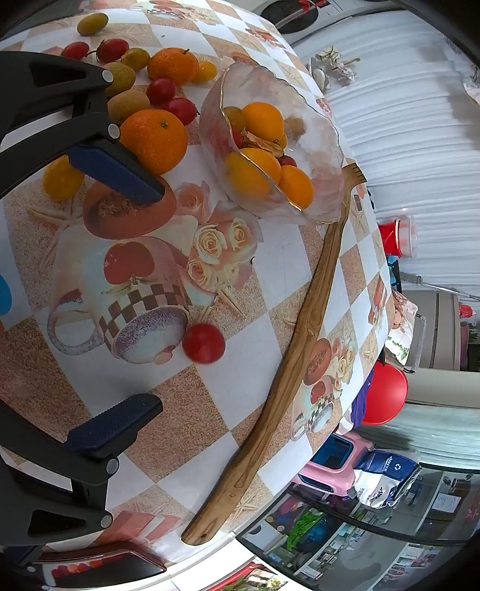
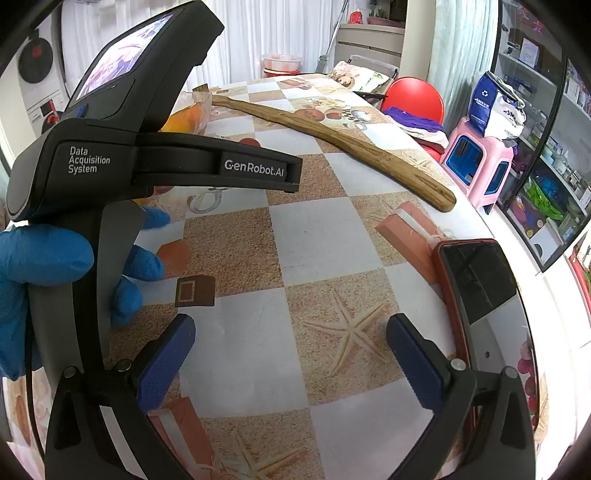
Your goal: Organize fruits
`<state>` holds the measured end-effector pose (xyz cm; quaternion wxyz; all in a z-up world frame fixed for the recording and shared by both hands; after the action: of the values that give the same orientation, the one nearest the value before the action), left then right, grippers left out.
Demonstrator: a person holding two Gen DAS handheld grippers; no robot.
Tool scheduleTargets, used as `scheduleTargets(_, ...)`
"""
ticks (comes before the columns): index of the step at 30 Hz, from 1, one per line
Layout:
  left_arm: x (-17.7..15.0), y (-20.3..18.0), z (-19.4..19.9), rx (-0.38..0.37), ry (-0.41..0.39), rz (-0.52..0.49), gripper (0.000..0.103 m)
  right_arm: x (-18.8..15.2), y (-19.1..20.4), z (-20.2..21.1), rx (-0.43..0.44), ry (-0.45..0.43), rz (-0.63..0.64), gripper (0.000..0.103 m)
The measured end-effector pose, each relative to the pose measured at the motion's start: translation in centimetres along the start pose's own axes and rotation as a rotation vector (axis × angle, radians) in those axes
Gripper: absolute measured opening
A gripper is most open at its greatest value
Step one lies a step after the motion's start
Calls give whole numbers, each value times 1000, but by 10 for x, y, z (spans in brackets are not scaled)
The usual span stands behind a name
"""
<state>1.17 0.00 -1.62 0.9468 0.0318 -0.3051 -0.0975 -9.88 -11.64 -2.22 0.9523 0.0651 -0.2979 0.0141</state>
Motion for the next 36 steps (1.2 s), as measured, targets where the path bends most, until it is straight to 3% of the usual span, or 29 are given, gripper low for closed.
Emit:
scheduleTargets(5, 0, 1, 3, 9, 36, -16, 103, 0, 1, 0, -3, -3, 1, 103)
scheduleTargets(9, -3, 18, 31, 37, 26, -13, 103, -1, 2, 1, -4, -3, 2, 103)
scheduleTargets(12, -9, 47, 66, 69, -4, 11, 103, 0, 5, 1, -13, 15, -6, 103)
scheduleTargets(17, -37, 107, 98, 120, 56, 72, 103, 18, 15, -4, -35, 206, -5, 103)
scheduleTargets(19, -51, 130, 107, 132, 117, 86, 103, 29, 23, 7, -18, 198, -11, 103)
scheduleTargets(22, -69, 157, 122, 158, 130, 119, 103, 52, 36, 23, 1, 175, -16, 103)
scheduleTargets(27, -80, 188, 125, 185, 151, 137, 103, 86, 53, 22, 66, 217, -71, 103)
scheduleTargets(36, -93, 212, 111, 221, 227, 200, 103, 114, 76, 1, 85, 295, 13, 103)
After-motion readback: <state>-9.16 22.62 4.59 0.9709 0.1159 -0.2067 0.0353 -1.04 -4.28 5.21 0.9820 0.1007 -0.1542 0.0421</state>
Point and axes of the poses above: each gripper's, at about its wrist camera, not at the fingertips, and z roughly against the way its jaws point, y to its left, x to its top, the point moved 2 cm from there along -z, roughly the way its jaws point, and after that the axes turned 13 degrees about -z, right-handed, at the moved point
